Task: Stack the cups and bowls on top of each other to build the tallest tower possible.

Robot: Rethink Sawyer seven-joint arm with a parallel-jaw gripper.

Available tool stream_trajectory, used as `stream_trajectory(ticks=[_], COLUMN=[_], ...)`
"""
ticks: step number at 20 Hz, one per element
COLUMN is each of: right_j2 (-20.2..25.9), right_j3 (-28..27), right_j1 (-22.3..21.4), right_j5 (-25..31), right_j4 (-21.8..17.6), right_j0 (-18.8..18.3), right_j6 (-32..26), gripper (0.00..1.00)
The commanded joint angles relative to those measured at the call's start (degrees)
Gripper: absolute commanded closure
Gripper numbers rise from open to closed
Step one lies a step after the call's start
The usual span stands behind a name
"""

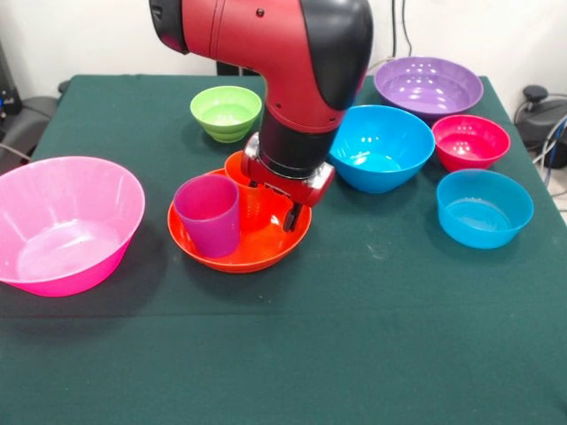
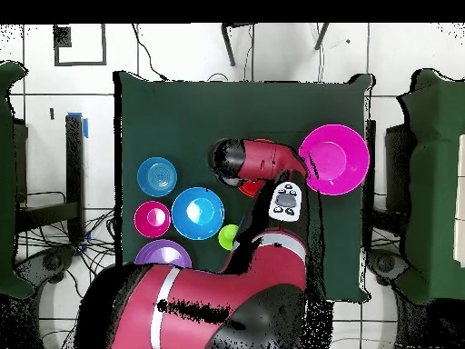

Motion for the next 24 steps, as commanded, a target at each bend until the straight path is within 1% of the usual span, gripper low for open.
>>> stream_trajectory(ticks=[1,5,8,10,15,21,24], right_j2=[2.74,2.04,-1.32,-2.70,-2.93,-2.21,-2.64], right_j3=[2.14,2.43,2.33,1.68,1.13,1.25,1.33], right_j1=[-0.15,-1.33,-3.47,-4.80,-6.20,-7.34,-7.98], right_j5=[2.13,4.00,4.69,7.32,9.87,11.53,11.65], right_j4=[-0.14,0.07,-0.61,-0.21,0.91,2.04,1.86], right_j0=[1.82,2.38,5.20,6.26,6.01,5.77,6.71], right_j6=[5.96,6.05,8.28,8.63,7.13,6.97,7.44], gripper=[0.00,0.00,0.00,0.00,0.00,0.00,0.00])
